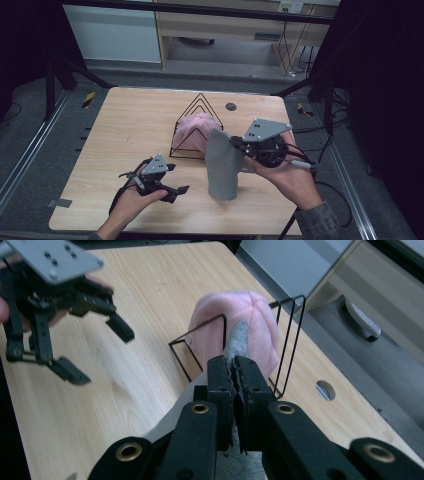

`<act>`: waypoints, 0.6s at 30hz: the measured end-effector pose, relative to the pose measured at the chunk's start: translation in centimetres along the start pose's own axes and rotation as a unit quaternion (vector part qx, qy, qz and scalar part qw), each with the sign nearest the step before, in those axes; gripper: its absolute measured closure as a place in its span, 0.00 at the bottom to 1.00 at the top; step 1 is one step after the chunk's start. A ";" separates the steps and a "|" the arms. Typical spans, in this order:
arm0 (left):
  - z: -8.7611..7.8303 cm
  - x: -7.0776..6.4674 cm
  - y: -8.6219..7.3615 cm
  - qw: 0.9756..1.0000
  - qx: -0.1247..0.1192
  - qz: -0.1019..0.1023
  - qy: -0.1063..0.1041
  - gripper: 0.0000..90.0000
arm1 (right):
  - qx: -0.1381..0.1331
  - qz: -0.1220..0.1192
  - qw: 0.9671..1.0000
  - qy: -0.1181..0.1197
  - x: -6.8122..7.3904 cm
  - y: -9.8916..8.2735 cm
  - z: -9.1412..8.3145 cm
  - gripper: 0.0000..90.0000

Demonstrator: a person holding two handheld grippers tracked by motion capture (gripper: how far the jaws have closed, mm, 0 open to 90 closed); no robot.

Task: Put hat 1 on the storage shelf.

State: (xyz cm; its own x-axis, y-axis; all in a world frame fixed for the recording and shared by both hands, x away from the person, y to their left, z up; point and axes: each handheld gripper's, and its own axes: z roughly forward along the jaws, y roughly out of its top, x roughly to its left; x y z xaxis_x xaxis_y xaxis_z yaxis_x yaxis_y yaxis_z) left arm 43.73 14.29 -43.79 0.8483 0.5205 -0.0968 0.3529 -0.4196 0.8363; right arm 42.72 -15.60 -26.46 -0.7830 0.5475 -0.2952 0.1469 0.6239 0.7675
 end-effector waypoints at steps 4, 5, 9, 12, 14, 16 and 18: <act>0.7 -0.5 0.5 1.000 0.001 0.004 -0.004 0.11 | -0.009 -0.011 1.000 -0.001 0.1 1.6 -0.4 0.96; 0.9 -0.6 0.8 1.000 -0.004 0.000 -0.007 0.11 | -0.012 -0.012 1.000 0.000 0.1 1.9 -0.5 0.96; 1.2 -0.6 1.2 1.000 -0.008 0.003 -0.010 0.12 | -0.018 -0.015 1.000 0.001 0.1 2.9 -0.6 0.96; 1.4 -0.3 1.6 1.000 -0.015 -0.001 -0.012 0.12 | -0.023 -0.022 0.999 0.002 0.1 4.1 -0.7 0.96; 1.5 0.0 2.0 1.000 -0.023 -0.005 -0.017 0.12 | -0.027 -0.025 0.999 0.004 0.1 4.7 -0.7 0.96; 1.6 0.2 2.1 1.000 -0.025 -0.005 -0.015 0.13 | -0.030 -0.027 0.999 0.006 0.0 5.3 -0.7 0.96; 1.6 0.5 2.4 0.999 -0.030 -0.007 -0.016 0.13 | -0.032 -0.027 0.999 0.006 0.0 5.6 -0.7 0.96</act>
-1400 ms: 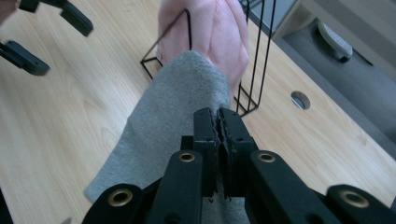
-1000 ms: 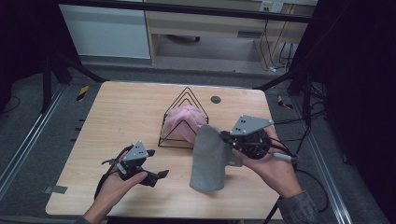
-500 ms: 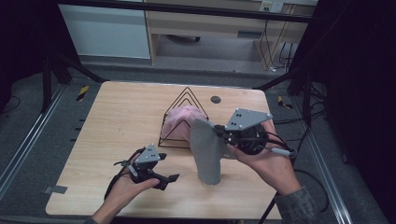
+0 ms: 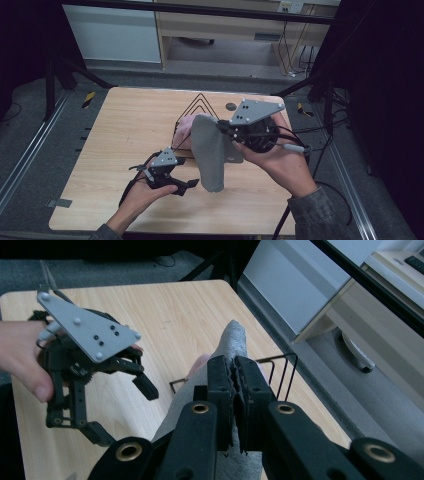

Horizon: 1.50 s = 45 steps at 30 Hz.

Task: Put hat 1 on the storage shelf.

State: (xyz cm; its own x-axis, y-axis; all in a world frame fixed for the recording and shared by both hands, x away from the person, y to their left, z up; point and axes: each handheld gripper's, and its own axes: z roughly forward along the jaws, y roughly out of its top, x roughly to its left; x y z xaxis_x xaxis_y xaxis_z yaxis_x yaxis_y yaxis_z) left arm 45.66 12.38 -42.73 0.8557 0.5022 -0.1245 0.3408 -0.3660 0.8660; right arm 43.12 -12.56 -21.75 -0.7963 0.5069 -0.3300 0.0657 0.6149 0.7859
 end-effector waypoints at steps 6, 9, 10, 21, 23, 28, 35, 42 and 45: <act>0.2 0.9 0.5 1.000 -0.013 -0.004 -0.002 0.15 | -0.005 -0.005 1.000 0.004 -0.1 1.3 0.0 0.96; 0.2 1.4 0.7 1.000 -0.018 -0.004 -0.004 0.17 | -0.005 -0.010 1.000 0.004 0.0 1.8 0.0 0.96; 0.3 1.7 0.8 1.000 -0.025 -0.007 -0.012 0.18 | -0.005 -0.012 1.000 0.006 0.1 2.0 -0.1 0.96; 0.3 2.3 1.6 0.997 -0.052 -0.011 -0.050 0.30 | -0.004 -0.020 1.000 0.007 0.2 2.5 0.0 0.96; 0.5 2.2 1.6 0.998 -0.049 -0.010 -0.050 0.40 | -0.003 -0.020 1.000 0.007 0.2 2.5 0.1 0.96; 0.5 2.2 1.8 0.998 -0.055 -0.006 -0.042 0.71 | -0.002 -0.016 1.000 0.005 0.1 2.3 0.1 0.96; -0.6 1.9 2.5 0.998 -0.060 0.000 -0.031 0.94 | 0.001 -0.011 1.000 -0.004 -0.5 1.6 -0.2 0.96; -4.0 1.5 4.5 0.999 -0.046 0.028 0.011 0.95 | -0.003 0.011 1.000 -0.019 -1.8 0.7 -0.4 0.96; -5.1 1.3 5.4 0.998 -0.043 0.040 0.024 0.95 | -0.006 0.016 1.000 -0.022 -2.1 0.5 -0.4 0.96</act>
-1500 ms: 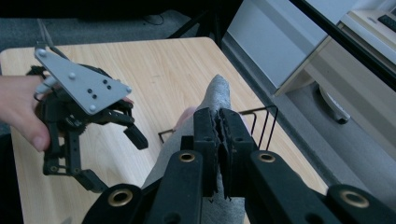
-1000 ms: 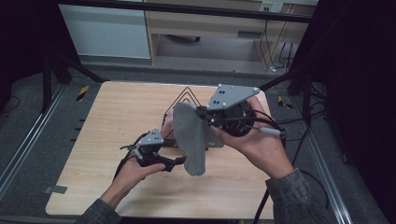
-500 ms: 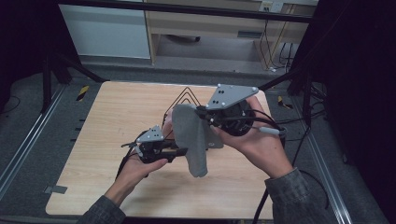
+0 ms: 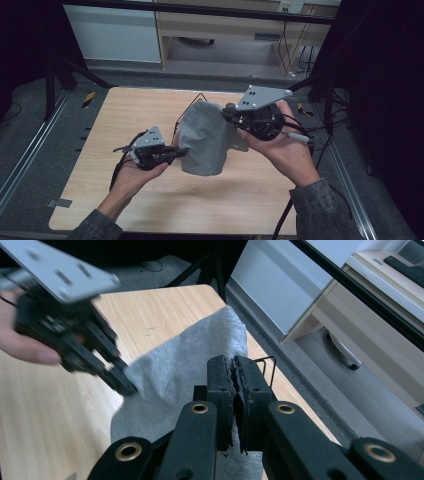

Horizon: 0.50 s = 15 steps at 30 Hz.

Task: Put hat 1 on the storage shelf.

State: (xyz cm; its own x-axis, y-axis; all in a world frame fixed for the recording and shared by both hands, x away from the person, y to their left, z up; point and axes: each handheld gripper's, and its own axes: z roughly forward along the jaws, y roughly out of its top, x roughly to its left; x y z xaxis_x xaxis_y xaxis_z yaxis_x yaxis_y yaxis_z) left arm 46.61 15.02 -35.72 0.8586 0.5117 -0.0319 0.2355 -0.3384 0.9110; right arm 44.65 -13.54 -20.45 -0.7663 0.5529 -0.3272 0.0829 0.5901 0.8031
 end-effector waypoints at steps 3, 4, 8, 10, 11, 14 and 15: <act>-1.3 0.0 1.5 1.000 0.008 0.015 0.020 0.96 | -0.005 0.008 1.000 -0.005 -0.4 -0.2 0.0 0.96; -1.5 0.0 1.9 1.000 0.010 0.017 0.024 0.96 | -0.009 0.015 1.000 -0.009 -0.8 -0.3 -0.1 0.96; -2.7 0.6 3.8 0.999 0.013 0.025 0.038 0.95 | -0.017 0.032 0.999 -0.013 -1.6 -0.5 -0.2 0.96; -3.0 0.9 4.5 0.999 0.014 0.026 0.042 0.95 | -0.023 0.039 0.999 -0.015 -2.0 -0.6 -0.2 0.96; -3.1 1.0 4.8 0.999 0.015 0.027 0.043 0.96 | -0.025 0.041 0.999 -0.017 -2.1 -0.7 -0.3 0.96; -3.2 1.2 5.4 0.998 0.017 0.028 0.045 0.96 | -0.028 0.050 0.998 -0.018 -2.5 -0.8 -0.3 0.96; -3.3 1.4 5.7 0.998 0.018 0.030 0.047 0.96 | -0.031 0.054 0.998 -0.020 -2.8 -0.9 -0.3 0.96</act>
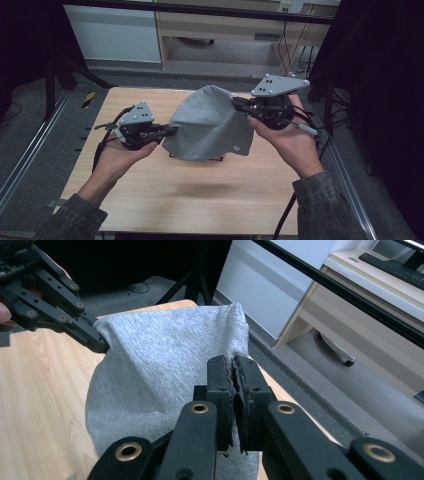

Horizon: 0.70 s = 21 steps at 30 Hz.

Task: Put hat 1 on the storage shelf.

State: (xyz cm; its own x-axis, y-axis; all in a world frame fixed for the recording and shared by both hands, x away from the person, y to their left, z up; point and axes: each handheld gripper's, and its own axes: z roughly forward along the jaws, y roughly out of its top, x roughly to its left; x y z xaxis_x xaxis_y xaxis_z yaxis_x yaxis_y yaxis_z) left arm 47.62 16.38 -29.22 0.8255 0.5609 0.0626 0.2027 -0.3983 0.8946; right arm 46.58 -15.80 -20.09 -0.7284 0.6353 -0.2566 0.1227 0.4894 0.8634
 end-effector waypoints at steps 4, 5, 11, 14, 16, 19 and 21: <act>0.0 0.5 0.9 1.000 0.003 0.003 0.005 0.96 | -0.010 0.006 1.000 -0.007 -0.4 0.2 0.0 0.96; 0.0 0.6 1.2 1.000 0.005 0.004 0.007 0.96 | -0.013 0.008 1.000 -0.009 -0.6 0.3 0.1 0.96; -0.4 1.6 3.3 1.000 -0.007 0.007 0.019 0.96 | -0.032 0.020 0.999 -0.021 -1.7 1.4 0.0 0.96; -0.4 2.3 4.3 1.000 -0.013 0.004 0.023 0.96 | -0.039 0.023 0.998 -0.036 -2.7 2.2 0.2 0.96; -0.3 2.8 4.9 0.999 -0.015 0.004 0.028 0.96 | -0.041 0.024 0.998 -0.039 -2.9 2.4 0.3 0.96; 0.1 3.5 5.4 0.999 -0.016 0.003 0.035 0.96 | -0.047 0.027 0.997 -0.048 -3.8 3.1 0.9 0.96; 0.3 3.9 5.6 0.999 -0.017 0.003 0.037 0.96 | -0.047 0.028 0.997 -0.054 -4.5 3.4 1.5 0.96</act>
State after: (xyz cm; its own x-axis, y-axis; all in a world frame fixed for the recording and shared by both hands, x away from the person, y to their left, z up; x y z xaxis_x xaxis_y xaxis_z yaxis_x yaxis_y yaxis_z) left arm 52.09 16.10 -24.06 0.7848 0.6117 0.0999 0.1792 -0.3783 0.9082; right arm 51.27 -16.08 -16.63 -0.6447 0.7232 -0.2478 0.0939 0.3966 0.9132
